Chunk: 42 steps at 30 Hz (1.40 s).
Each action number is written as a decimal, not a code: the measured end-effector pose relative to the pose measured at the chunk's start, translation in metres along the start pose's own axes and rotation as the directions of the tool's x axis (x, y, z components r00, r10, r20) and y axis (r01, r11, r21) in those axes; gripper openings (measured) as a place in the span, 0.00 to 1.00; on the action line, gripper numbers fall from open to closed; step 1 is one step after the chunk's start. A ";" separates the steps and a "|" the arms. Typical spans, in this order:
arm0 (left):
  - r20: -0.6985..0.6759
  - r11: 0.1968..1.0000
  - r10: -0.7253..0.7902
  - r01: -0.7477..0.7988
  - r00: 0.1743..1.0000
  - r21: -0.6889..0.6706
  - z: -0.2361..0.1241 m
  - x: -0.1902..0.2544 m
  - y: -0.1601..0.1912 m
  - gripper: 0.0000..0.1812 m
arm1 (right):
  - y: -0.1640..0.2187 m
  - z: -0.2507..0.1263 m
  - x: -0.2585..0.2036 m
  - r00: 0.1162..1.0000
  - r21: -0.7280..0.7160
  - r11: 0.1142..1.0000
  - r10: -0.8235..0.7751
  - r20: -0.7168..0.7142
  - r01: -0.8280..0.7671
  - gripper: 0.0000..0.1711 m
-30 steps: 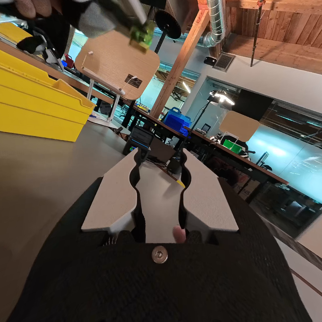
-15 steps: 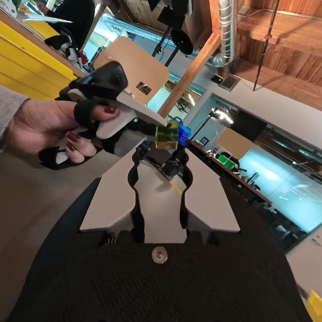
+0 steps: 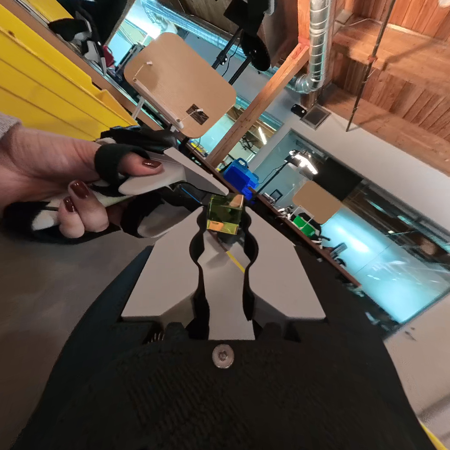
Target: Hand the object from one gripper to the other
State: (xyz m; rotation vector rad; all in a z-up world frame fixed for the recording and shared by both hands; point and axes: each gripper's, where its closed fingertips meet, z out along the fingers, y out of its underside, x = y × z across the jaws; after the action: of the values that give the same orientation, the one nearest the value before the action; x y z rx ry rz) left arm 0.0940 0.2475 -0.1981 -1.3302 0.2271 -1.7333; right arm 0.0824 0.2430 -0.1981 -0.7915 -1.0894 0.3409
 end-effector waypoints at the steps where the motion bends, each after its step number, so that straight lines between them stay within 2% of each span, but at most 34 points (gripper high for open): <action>1: 0.022 1.000 0.023 -0.023 0.999 0.000 0.001 -0.002 0.000 0.14 | 0.002 0.000 0.001 0.999 -0.011 0.999 0.040 0.009 -0.039 0.15; 2: 0.054 0.998 0.066 -0.066 0.996 -0.003 0.001 -0.004 -0.001 0.17 | 0.005 0.000 0.003 0.996 -0.032 0.995 0.091 0.016 -0.090 0.15; 4: 0.215 0.980 0.197 -0.195 0.957 -0.029 0.000 -0.018 -0.006 0.54 | 0.012 0.000 0.008 0.974 -0.071 0.972 0.225 0.033 -0.222 0.15; 6: 0.324 0.903 0.429 -0.386 0.843 -0.191 -0.003 -0.028 -0.001 0.64 | 0.018 -0.002 0.010 0.924 -0.113 0.923 0.377 0.070 -0.368 0.15; 7: 0.351 0.814 0.578 -0.492 0.737 -0.308 -0.005 -0.032 0.003 0.68 | 0.022 -0.003 0.009 0.886 -0.143 0.886 0.455 0.092 -0.441 0.15; 8: 0.349 0.690 0.722 -0.583 0.598 -0.429 -0.008 -0.035 0.006 0.68 | 0.026 -0.003 0.008 0.840 -0.175 0.842 0.531 0.111 -0.510 0.15; 10: 0.279 0.383 0.923 -0.682 0.263 -0.623 -0.014 -0.036 0.007 0.59 | 0.032 -0.005 0.003 0.736 -0.241 0.745 0.662 0.145 -0.622 0.15; 12: 0.139 0.073 0.989 -0.672 -0.044 -0.737 -0.015 -0.033 0.009 0.50 | 0.038 -0.007 -0.003 0.635 -0.305 0.653 0.754 0.171 -0.693 0.15; 13: 0.067 -0.047 0.986 -0.640 -0.152 -0.767 -0.015 -0.032 0.012 0.46 | 0.041 -0.008 -0.006 0.591 -0.338 0.613 0.786 0.178 -0.714 0.15; 14: -0.003 -0.136 0.977 -0.608 -0.215 -0.783 -0.013 -0.033 0.018 0.41 | 0.044 -0.009 -0.010 0.556 -0.368 0.581 0.811 0.184 -0.726 0.15; 16: -0.093 -0.234 0.959 -0.561 -0.268 -0.794 -0.010 -0.038 0.028 0.35 | 0.047 -0.011 -0.016 0.505 -0.413 0.539 0.840 0.198 -0.734 0.15; 22: -0.175 -0.303 0.944 -0.517 -0.281 -0.801 -0.012 -0.046 0.036 0.20 | 0.042 -0.016 -0.026 0.439 -0.461 0.506 0.863 0.252 -0.730 0.15; 23: -0.176 -0.303 0.942 -0.502 -0.284 -0.810 -0.013 -0.046 0.035 0.17 | 0.042 -0.016 -0.026 0.438 -0.461 0.506 0.862 0.253 -0.729 0.15; 24: -0.139 -0.257 0.955 -0.493 -0.263 -0.831 -0.013 -0.048 0.032 0.15 | 0.042 -0.015 -0.025 0.444 -0.449 0.507 0.862 0.244 -0.736 0.15; 27: 0.025 -0.098 0.967 -0.462 -0.253 -0.882 -0.021 -0.053 0.010 0.14 | 0.040 -0.010 -0.010 0.510 -0.356 0.547 0.837 0.200 -0.758 0.18; 28: 0.096 -0.018 0.974 -0.494 -0.203 -0.869 -0.022 -0.053 0.007 0.14 | 0.038 -0.009 -0.004 0.539 -0.319 0.569 0.822 0.185 -0.758 0.22; 29: 0.190 0.099 0.975 -0.540 -0.116 -0.836 -0.021 -0.051 0.005 0.14 | 0.036 -0.008 0.002 0.577 -0.278 0.600 0.799 0.168 -0.750 0.26; 30: 0.280 0.233 0.960 -0.586 0.010 -0.776 -0.018 -0.048 0.005 0.14 | 0.034 -0.007 0.008 0.625 -0.232 0.641 0.766 0.150 -0.731 0.30; 32: 0.421 0.523 0.849 -0.622 0.320 -0.583 -0.008 -0.038 0.005 0.14 | 0.028 -0.007 0.017 0.743 -0.145 0.751 0.660 0.112 -0.645 0.32; 34: 0.480 0.790 0.610 -0.531 0.631 -0.307 -0.002 -0.024 -0.003 0.14 | 0.017 -0.008 0.025 0.873 -0.050 0.876 0.483 0.064 -0.480 0.33; 35: 0.429 0.885 0.459 -0.441 0.778 -0.148 0.003 -0.010 -0.007 0.14 | 0.009 -0.010 0.026 0.924 -0.003 0.925 0.379 0.042 -0.379 0.34; 36: 0.365 0.937 0.328 -0.348 0.871 -0.012 0.005 0.001 -0.014 0.14 | 0.002 -0.011 0.024 0.960 0.028 0.960 0.279 0.033 -0.280 0.34; 37: 0.327 0.954 0.251 -0.290 0.911 0.077 0.003 0.007 -0.020 0.13 | -0.005 -0.012 0.020 0.979 0.055 0.978 0.202 0.036 -0.204 0.34; 39: 0.281 0.963 0.178 -0.225 0.943 0.145 0.000 0.010 -0.024 0.13 | -0.015 -0.012 0.011 0.993 0.085 0.989 0.117 0.034 -0.120 0.35; 42: 0.087 0.977 0.040 -0.057 0.995 0.204 0.009 0.026 -0.021 0.13 | -0.019 -0.010 0.011 0.999 0.074 0.997 0.026 -0.036 -0.023 0.35</action>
State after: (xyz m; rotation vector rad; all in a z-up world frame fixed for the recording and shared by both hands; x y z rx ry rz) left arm 0.0898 0.2437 -0.1641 -1.2303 0.0316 -1.6106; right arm 0.0937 0.2324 -0.1798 -0.7436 -1.0279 0.3840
